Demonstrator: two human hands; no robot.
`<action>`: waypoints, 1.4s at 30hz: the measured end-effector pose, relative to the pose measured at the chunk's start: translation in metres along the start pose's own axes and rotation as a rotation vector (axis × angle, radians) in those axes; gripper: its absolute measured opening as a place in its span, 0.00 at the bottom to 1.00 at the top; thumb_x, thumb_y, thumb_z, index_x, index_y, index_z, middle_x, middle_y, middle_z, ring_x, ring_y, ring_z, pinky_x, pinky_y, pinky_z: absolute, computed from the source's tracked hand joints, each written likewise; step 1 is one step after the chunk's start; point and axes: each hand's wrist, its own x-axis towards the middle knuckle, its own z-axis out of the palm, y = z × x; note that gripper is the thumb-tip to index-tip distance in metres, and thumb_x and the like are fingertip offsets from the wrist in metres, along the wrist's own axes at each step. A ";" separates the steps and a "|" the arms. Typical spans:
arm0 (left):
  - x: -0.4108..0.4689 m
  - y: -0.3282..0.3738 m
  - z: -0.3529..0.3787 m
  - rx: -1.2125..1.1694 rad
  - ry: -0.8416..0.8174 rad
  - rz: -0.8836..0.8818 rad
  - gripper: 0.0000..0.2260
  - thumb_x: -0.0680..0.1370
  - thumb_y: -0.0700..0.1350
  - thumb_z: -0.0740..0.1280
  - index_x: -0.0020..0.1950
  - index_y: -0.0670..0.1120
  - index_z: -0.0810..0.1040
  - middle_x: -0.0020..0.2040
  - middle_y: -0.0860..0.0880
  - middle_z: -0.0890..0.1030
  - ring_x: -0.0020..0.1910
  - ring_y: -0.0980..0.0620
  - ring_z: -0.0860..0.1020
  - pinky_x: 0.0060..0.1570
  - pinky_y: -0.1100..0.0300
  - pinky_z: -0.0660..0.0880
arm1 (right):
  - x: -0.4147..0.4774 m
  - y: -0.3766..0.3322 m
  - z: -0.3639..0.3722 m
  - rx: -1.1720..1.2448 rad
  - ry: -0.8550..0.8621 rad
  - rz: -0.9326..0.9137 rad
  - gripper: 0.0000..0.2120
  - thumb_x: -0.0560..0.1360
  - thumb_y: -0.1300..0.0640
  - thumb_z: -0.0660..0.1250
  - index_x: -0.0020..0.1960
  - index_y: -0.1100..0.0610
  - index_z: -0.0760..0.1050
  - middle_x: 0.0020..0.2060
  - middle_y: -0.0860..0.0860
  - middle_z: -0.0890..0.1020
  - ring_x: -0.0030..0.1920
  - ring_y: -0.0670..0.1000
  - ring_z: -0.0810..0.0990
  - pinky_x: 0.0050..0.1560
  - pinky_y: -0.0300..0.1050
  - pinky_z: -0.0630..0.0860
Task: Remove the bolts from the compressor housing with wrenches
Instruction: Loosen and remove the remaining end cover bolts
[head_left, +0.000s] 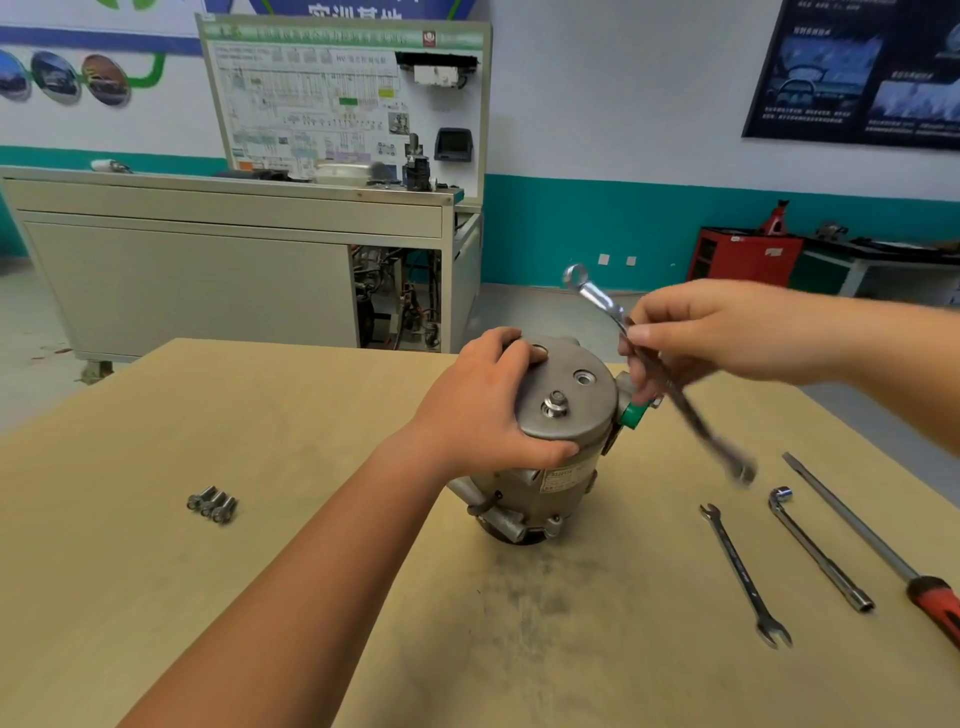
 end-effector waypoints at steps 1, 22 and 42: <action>0.000 0.000 0.001 0.002 0.007 -0.003 0.39 0.65 0.61 0.75 0.70 0.47 0.67 0.71 0.47 0.64 0.68 0.49 0.63 0.57 0.63 0.60 | -0.006 0.000 0.009 0.148 -0.013 0.029 0.09 0.80 0.56 0.56 0.48 0.58 0.74 0.37 0.50 0.85 0.39 0.50 0.85 0.37 0.40 0.81; -0.001 0.006 -0.001 -0.022 0.033 -0.003 0.46 0.57 0.72 0.61 0.69 0.46 0.68 0.70 0.48 0.65 0.68 0.51 0.64 0.58 0.65 0.60 | -0.027 -0.005 0.067 0.559 -0.310 0.187 0.12 0.80 0.54 0.55 0.44 0.60 0.69 0.25 0.54 0.79 0.20 0.47 0.77 0.22 0.37 0.75; 0.000 0.004 0.001 -0.002 -0.001 -0.015 0.40 0.65 0.62 0.75 0.71 0.48 0.66 0.72 0.49 0.62 0.70 0.50 0.62 0.62 0.62 0.61 | -0.021 -0.004 0.022 0.435 0.050 0.041 0.08 0.78 0.56 0.58 0.49 0.60 0.73 0.35 0.53 0.85 0.32 0.51 0.84 0.31 0.39 0.80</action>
